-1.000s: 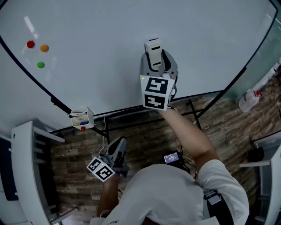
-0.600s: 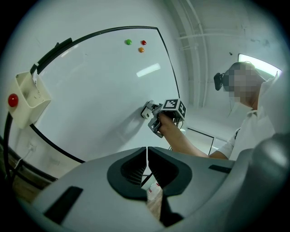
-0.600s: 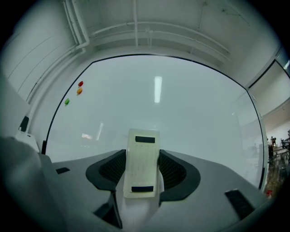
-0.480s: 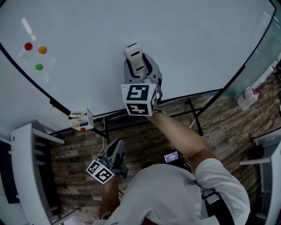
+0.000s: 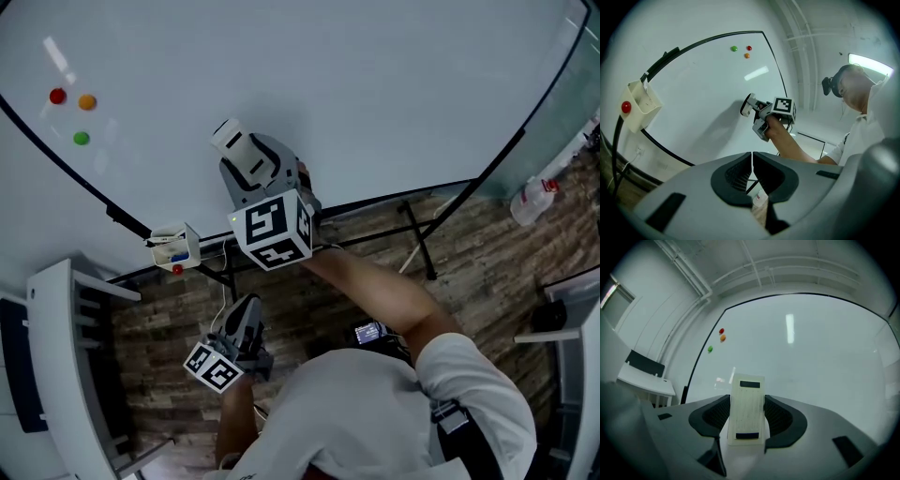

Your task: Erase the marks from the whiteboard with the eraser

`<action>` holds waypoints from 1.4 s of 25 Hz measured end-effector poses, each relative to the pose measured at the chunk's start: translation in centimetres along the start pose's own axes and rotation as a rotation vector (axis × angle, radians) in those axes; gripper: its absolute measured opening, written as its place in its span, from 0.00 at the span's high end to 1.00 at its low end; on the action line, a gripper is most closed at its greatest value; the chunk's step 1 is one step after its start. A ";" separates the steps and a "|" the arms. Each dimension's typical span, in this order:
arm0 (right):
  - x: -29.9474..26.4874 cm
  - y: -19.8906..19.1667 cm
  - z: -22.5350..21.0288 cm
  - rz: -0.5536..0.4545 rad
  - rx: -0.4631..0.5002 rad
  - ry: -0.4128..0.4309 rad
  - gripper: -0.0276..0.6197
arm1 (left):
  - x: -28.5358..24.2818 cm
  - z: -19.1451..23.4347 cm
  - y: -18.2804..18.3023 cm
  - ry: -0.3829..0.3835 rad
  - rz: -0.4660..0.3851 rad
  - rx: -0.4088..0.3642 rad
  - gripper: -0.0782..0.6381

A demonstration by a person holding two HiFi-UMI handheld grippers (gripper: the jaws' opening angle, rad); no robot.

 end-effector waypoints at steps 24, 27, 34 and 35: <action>17.7 -9.5 -13.4 0.075 0.067 0.011 0.58 | -5.7 -8.4 -8.6 0.037 0.018 -0.055 0.88; 19.8 -10.7 -15.2 0.072 0.056 0.004 0.58 | -6.7 -9.7 -9.9 0.036 0.024 -0.064 0.88; 25.5 -14.0 -18.3 0.100 0.037 0.005 0.58 | -8.5 -12.8 -13.3 0.031 0.036 -0.079 0.88; 26.4 -14.4 -18.6 0.103 0.028 0.005 0.58 | -8.6 -13.2 -13.7 0.034 0.036 -0.083 0.88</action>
Point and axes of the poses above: the fingertips, and each gripper's own axes: x backward along the fingers, z to its left, y out of its top, the point moved 5 cm from there along x, backward along the fingers, and after that the axes turned 10 degrees about x, right-handed, at the moved point
